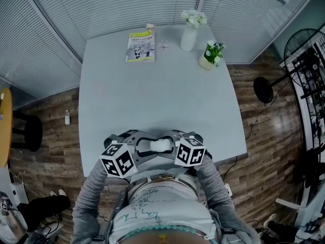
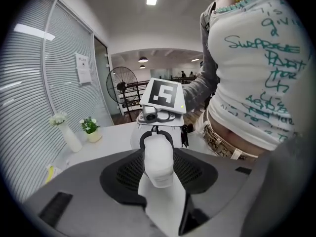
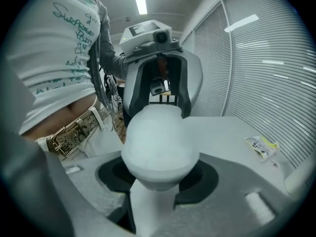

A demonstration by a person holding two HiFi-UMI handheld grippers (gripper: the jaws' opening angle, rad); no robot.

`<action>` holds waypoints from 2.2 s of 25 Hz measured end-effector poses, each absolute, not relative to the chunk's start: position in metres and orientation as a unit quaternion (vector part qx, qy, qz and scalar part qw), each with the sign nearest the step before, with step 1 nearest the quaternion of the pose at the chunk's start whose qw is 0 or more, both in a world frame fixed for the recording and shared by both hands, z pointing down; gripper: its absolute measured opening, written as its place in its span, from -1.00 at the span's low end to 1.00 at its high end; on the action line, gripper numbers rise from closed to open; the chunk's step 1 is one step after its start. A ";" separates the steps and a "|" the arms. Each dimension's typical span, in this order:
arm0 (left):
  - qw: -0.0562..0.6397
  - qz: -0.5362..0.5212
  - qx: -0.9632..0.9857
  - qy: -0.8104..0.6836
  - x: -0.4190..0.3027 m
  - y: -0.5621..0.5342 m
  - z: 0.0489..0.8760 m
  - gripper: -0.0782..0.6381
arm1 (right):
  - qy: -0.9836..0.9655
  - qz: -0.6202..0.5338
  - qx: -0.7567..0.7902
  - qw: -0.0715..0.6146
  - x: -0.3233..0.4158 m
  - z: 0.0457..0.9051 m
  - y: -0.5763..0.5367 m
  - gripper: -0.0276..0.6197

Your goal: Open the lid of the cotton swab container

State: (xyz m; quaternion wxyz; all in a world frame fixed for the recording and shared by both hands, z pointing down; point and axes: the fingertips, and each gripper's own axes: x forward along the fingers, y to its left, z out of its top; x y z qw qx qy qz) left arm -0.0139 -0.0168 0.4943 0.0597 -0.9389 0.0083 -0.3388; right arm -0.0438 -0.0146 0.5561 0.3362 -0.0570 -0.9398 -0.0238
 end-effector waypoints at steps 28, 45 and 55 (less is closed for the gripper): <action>0.017 -0.408 -0.913 0.000 -0.016 -0.022 0.506 -0.28 | -0.930 -0.043 -0.049 0.363 -0.045 0.567 -0.019 -0.29; 0.085 -0.371 -0.924 0.035 -0.018 -0.021 0.501 -0.25 | -0.934 -0.031 -0.041 0.354 -0.046 0.564 -0.018 -0.29; 0.133 -0.370 -0.918 0.049 -0.016 -0.023 0.494 -0.25 | -0.930 -0.023 -0.038 0.364 -0.041 0.570 -0.018 -0.29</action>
